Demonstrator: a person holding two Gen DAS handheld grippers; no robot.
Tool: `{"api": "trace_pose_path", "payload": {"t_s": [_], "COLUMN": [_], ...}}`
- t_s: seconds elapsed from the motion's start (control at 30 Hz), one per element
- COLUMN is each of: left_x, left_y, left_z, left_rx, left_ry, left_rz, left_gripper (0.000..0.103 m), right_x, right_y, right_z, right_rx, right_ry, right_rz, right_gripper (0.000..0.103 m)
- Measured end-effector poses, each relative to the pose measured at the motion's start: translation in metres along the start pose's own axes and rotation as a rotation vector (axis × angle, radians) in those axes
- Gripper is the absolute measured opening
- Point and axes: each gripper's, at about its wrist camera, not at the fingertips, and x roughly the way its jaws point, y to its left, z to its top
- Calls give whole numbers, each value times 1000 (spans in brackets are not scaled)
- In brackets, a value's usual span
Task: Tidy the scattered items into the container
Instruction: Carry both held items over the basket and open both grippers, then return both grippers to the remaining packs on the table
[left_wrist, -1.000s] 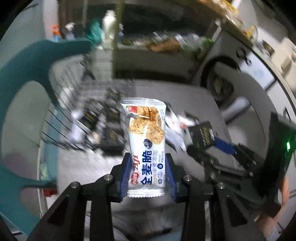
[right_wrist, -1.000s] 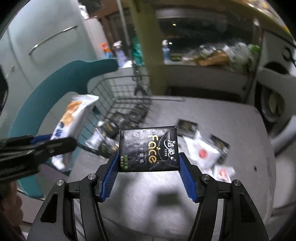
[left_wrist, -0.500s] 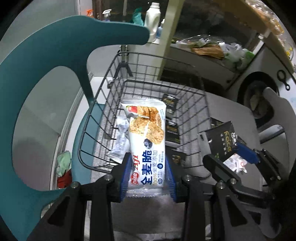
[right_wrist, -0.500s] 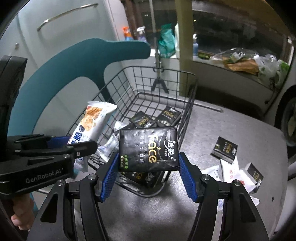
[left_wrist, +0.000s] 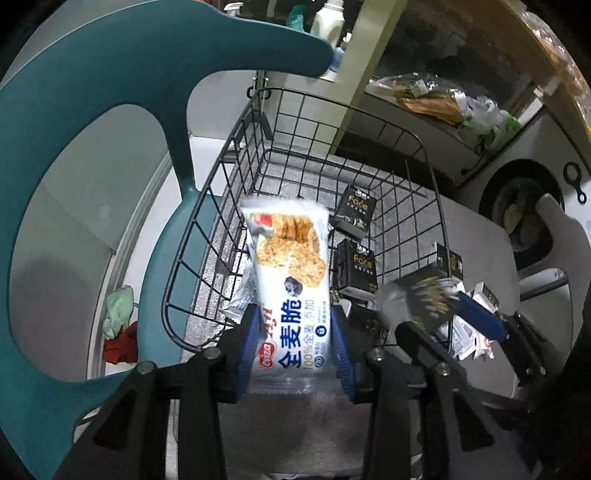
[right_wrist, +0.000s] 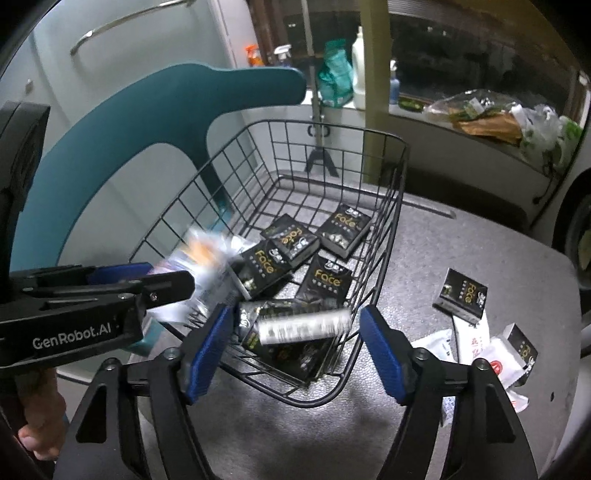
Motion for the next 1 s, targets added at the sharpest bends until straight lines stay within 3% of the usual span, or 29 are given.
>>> {"api": "trace_pose_path", "payload": {"t_s": [0.13,0.5,0.77,1.0], "left_x": [-6,-24,-50,-51], "left_y": [2,-1,-35,-89], "left_z": [0,-6,-22,-57], "left_rx": [-5,-4,53,149], "left_ry": [-20,-34,-58,-14], "left_rz": [-5,-25,-48,-85], "left_gripper": [63,63,63,65], "right_x": [-4,-41,-94,-99], "right_y": [-3,-24,-78,-129], "right_z": [-2,-22,-73,-126], "right_rx": [21,75,129,207], "right_ry": [0,-22,-80,-8], "right_rz": [14,73,-56,-139], "right_gripper": [73,73,73,73]}}
